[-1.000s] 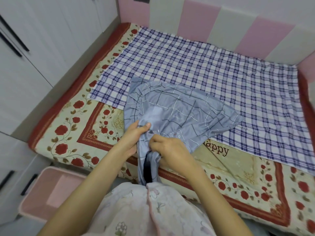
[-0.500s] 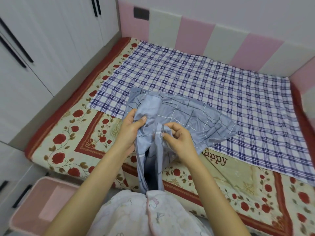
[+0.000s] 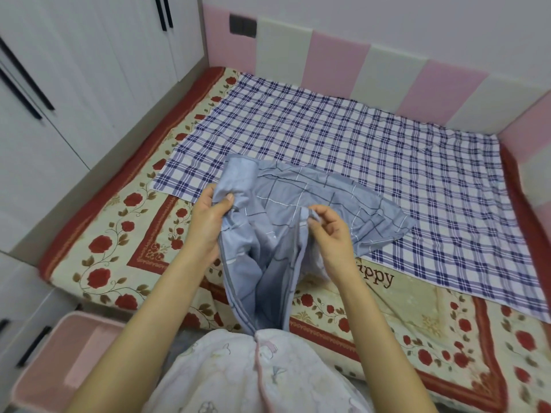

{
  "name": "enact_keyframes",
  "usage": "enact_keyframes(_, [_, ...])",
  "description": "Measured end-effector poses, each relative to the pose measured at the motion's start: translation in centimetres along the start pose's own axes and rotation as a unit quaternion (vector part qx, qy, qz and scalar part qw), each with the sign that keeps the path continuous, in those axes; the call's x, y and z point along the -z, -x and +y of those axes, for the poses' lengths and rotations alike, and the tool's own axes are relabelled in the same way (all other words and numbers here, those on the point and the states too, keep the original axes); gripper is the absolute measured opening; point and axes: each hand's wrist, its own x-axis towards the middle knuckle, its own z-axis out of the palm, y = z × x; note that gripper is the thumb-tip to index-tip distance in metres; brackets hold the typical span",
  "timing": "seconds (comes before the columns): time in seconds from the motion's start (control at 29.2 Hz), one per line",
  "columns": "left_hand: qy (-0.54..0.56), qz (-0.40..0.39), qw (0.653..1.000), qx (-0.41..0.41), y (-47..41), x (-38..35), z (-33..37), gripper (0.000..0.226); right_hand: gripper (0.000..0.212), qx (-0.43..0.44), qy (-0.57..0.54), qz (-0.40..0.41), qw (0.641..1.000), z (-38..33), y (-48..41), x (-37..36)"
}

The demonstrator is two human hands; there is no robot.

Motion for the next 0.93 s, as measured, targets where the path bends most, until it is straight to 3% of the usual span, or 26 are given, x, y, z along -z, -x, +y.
enact_keyframes(0.1, [-0.023, 0.028, 0.999, -0.013, -0.4, 0.4, 0.2, 0.02, 0.029, 0.074, 0.068, 0.025, 0.995, -1.3, -0.8, 0.7])
enact_keyframes(0.27, [-0.063, -0.012, 0.998, 0.004, 0.8, -1.5, -0.4, 0.021, 0.016, 0.149, 0.158, -0.056, 0.975, -3.1, -1.4, -1.7])
enact_keyframes(0.45, [-0.021, -0.049, 0.999, -0.007, 2.8, -3.8, -0.5, 0.02, 0.016, 0.109, 0.084, -0.062, 0.989, -3.8, -2.2, -3.8])
enact_keyframes(0.69, [-0.018, -0.066, 0.998, 0.005, 4.2, -4.4, -0.4, 0.03, 0.019, 0.058, -0.007, 0.001, 0.998, -3.1, -1.9, -4.5])
enact_keyframes(0.93, [-0.034, -0.086, 0.995, 0.019, 4.4, -5.1, -0.3, 0.014, 0.007, 0.028, -0.116, -0.08, 0.99, -2.1, -1.2, -3.8])
